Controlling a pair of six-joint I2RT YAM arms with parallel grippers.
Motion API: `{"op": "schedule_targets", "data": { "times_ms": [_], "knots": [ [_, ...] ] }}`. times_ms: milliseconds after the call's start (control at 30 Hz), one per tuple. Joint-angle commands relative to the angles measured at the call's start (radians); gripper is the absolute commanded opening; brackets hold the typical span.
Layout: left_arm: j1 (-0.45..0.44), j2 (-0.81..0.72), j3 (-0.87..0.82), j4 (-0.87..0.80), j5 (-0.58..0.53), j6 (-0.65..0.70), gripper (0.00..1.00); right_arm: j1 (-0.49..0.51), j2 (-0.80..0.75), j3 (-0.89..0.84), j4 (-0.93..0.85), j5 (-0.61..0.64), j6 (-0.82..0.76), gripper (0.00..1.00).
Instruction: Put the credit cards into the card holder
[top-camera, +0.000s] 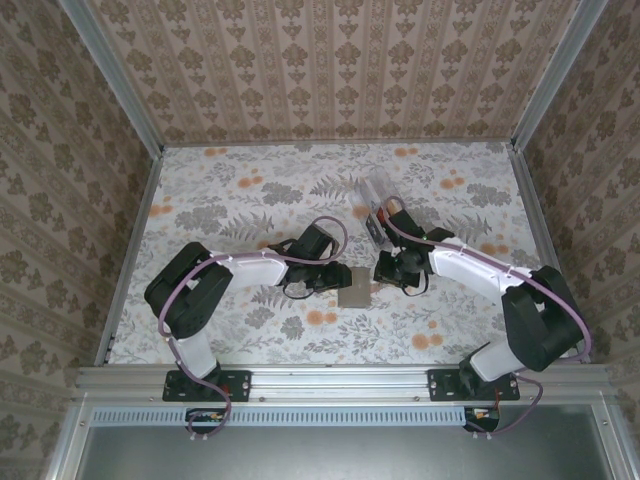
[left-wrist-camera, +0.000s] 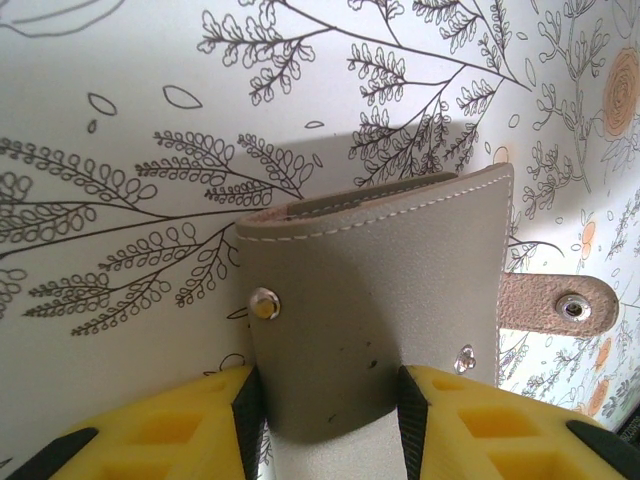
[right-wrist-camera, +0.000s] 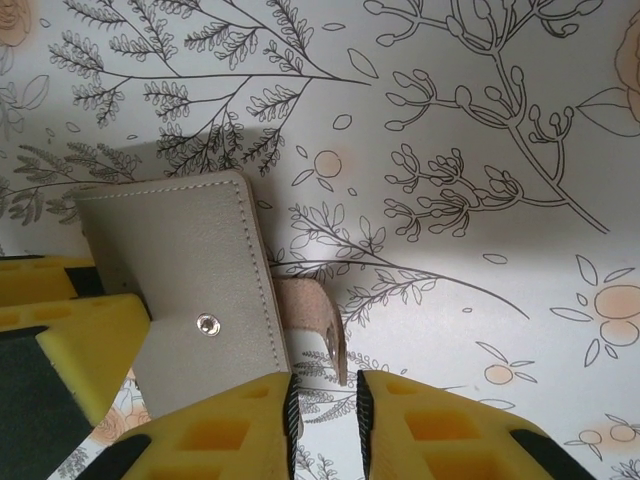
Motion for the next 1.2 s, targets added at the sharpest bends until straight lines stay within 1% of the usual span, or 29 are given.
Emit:
{"op": "schedule_targets", "data": {
  "times_ms": [0, 167, 267, 533, 833, 1033, 1133, 1167],
  "knots": [
    [-0.010, 0.017, 0.019, -0.032, -0.004, 0.028, 0.42, -0.003, 0.020, -0.018, 0.003, -0.024, -0.012, 0.26],
    [-0.010, 0.017, 0.021, -0.032, -0.002, 0.026, 0.42, -0.003, 0.020, -0.030, 0.009, -0.036, -0.013, 0.25],
    [-0.010, 0.017, 0.021, -0.031, -0.002, 0.026, 0.41, -0.003, 0.020, -0.034, 0.012, -0.044, -0.017, 0.19],
    [-0.010, 0.019, 0.023, -0.032, -0.001, 0.024, 0.41, -0.003, 0.030, -0.041, 0.025, -0.053, -0.018, 0.19],
    [-0.011, 0.020, 0.021, -0.030, 0.001, 0.025, 0.41, -0.003, 0.034, -0.049, 0.040, -0.045, -0.016, 0.13],
    [-0.011, 0.019, 0.021, -0.030, 0.000, 0.025, 0.41, -0.002, 0.047, -0.048, 0.040, -0.045, -0.017, 0.16],
    [-0.011, 0.019, 0.018, -0.031, -0.001, 0.025, 0.41, -0.002, 0.051, -0.052, 0.040, -0.045, -0.016, 0.16],
    [-0.012, 0.017, 0.018, -0.029, 0.000, 0.024, 0.41, -0.003, 0.051, -0.052, 0.040, -0.046, -0.015, 0.14]
  ]
}}
